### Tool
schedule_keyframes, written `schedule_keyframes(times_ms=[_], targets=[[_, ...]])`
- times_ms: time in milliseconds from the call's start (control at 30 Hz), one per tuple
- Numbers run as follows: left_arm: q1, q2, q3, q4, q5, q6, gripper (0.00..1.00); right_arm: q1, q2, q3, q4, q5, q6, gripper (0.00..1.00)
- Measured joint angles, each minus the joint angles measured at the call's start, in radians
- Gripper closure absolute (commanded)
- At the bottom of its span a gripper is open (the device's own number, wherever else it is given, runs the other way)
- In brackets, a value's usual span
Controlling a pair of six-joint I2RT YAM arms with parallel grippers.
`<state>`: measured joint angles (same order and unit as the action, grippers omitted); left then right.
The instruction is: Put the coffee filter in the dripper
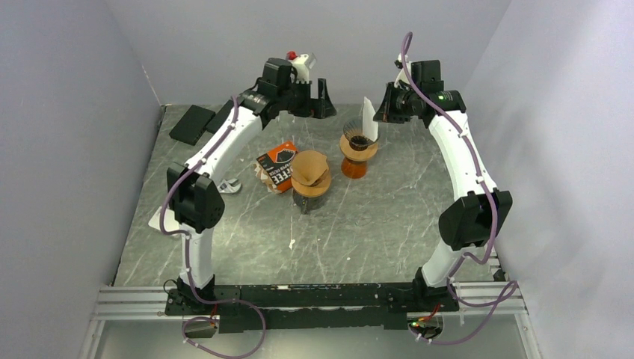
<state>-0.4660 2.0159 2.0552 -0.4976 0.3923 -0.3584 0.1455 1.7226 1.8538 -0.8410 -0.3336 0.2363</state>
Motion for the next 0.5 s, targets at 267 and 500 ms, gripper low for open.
schedule_keyframes(times_ms=[267,500], targets=[[-0.069,0.053,0.086,0.0,-0.079,-0.091,0.0,0.0,0.007,-0.015,0.004,-0.003,0.0,1.0],[-0.113,0.096,0.121,0.005,-0.104,-0.138,0.01,0.002,0.034,-0.026,0.004,-0.021,0.0,0.99]])
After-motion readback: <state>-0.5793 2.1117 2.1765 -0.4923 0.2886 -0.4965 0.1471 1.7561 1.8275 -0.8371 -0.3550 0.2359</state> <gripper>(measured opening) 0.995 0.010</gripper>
